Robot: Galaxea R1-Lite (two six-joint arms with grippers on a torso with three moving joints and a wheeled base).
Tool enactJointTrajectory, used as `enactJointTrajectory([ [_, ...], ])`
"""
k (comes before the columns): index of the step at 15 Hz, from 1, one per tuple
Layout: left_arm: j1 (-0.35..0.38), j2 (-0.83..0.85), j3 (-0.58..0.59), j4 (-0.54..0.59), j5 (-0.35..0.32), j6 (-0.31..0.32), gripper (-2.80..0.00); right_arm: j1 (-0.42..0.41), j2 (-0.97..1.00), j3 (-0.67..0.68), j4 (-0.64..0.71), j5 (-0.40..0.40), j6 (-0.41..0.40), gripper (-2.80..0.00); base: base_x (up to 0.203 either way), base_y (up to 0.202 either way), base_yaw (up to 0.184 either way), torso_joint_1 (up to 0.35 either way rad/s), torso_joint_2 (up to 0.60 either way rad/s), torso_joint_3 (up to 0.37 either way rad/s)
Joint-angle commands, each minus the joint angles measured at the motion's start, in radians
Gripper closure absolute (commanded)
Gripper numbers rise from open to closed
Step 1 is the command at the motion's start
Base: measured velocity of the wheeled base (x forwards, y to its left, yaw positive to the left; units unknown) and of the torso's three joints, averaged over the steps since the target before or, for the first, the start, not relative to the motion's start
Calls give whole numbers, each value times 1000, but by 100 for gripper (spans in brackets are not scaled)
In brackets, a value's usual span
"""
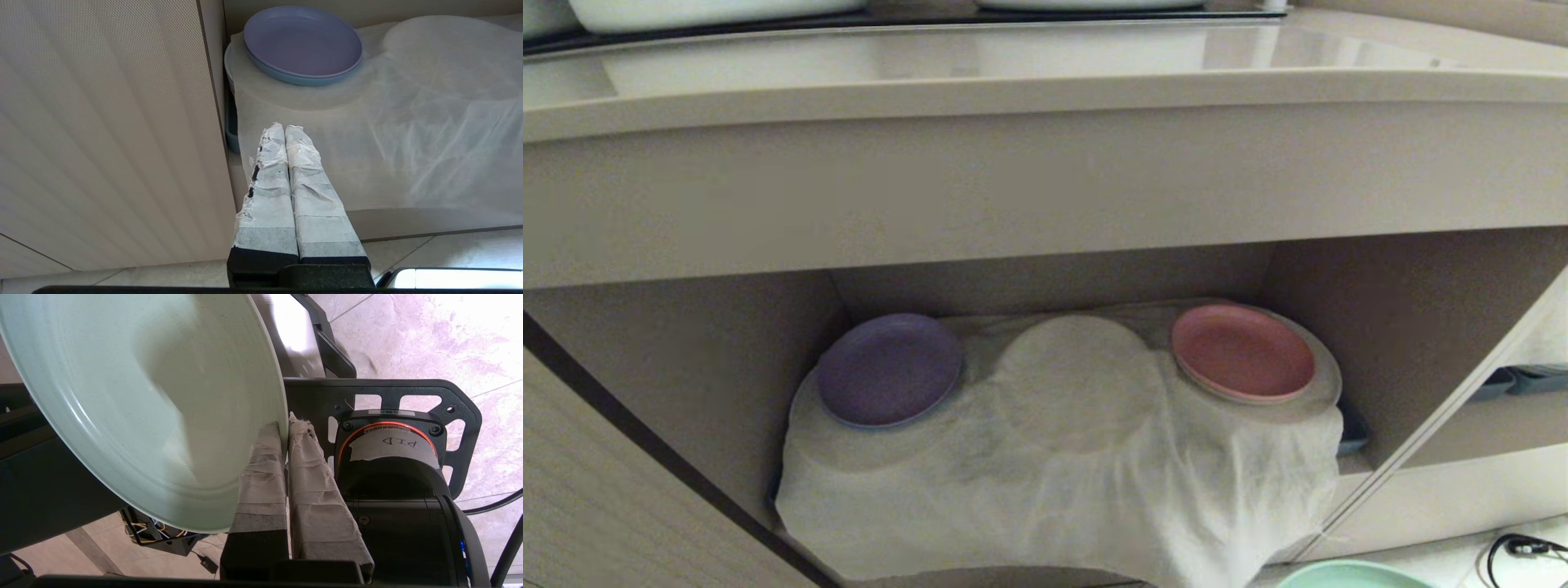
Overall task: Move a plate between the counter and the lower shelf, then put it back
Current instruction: Put the plate in the cupboard
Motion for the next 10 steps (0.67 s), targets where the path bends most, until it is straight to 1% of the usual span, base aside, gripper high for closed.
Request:
enactJointTrajectory([
  [1,0,0,0,0,0,0,0,0,5,2,-9,2,3,0,0,0,0,0,0,0],
  [6,0,0,0,0,1,-1,0,1,51,26,-85,2,5,0,0,0,0,0,0,0],
  [10,0,0,0,0,0,0,0,0,115,27,-147,37,3,0,0,0,0,0,0,0],
])
